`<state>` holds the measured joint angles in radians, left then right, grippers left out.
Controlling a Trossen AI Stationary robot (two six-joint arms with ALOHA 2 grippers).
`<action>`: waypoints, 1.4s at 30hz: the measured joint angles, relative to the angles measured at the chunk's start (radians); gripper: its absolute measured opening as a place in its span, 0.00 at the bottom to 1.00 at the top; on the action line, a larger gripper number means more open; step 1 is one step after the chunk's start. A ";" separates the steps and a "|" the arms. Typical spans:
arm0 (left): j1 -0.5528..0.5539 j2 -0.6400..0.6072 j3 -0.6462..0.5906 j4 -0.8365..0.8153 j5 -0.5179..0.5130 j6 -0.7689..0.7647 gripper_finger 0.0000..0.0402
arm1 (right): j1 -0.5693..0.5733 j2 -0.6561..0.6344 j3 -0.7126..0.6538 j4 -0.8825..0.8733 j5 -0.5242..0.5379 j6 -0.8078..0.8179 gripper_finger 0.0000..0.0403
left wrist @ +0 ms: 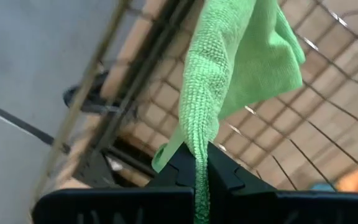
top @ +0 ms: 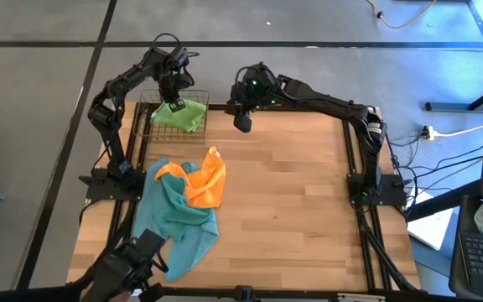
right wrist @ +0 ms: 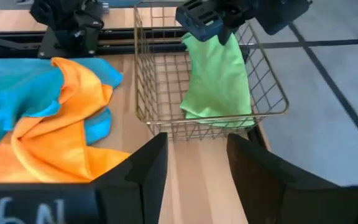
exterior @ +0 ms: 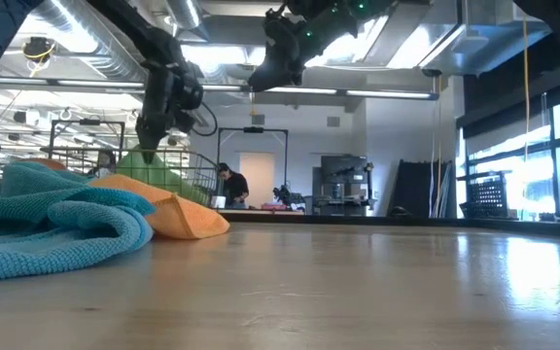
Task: Fold microfiber towels
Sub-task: Put the folded green microfiber cloth into the wire basket
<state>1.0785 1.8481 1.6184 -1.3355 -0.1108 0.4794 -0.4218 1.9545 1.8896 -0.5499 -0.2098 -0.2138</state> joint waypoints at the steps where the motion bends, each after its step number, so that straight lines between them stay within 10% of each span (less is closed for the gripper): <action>1: -0.003 -0.004 0.000 -0.009 0.000 -0.004 0.00 | 0.000 0.000 0.000 0.000 -0.002 0.000 0.42; 24: 0.026 -0.013 0.000 0.037 -0.052 -0.002 0.01 | 0.003 0.000 0.000 0.042 -0.003 0.001 0.42; 38: -0.073 -0.059 0.293 -0.234 0.277 -0.285 0.00 | 0.003 0.000 0.000 0.045 -0.003 0.001 0.42; 42: -0.055 -0.059 0.301 -0.229 0.195 -0.249 0.00 | 0.003 0.000 0.000 0.045 -0.005 0.001 0.42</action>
<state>1.0230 1.7888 1.9198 -1.5649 0.0843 0.2303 -0.4187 1.9541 1.8896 -0.5053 -0.2152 -0.2132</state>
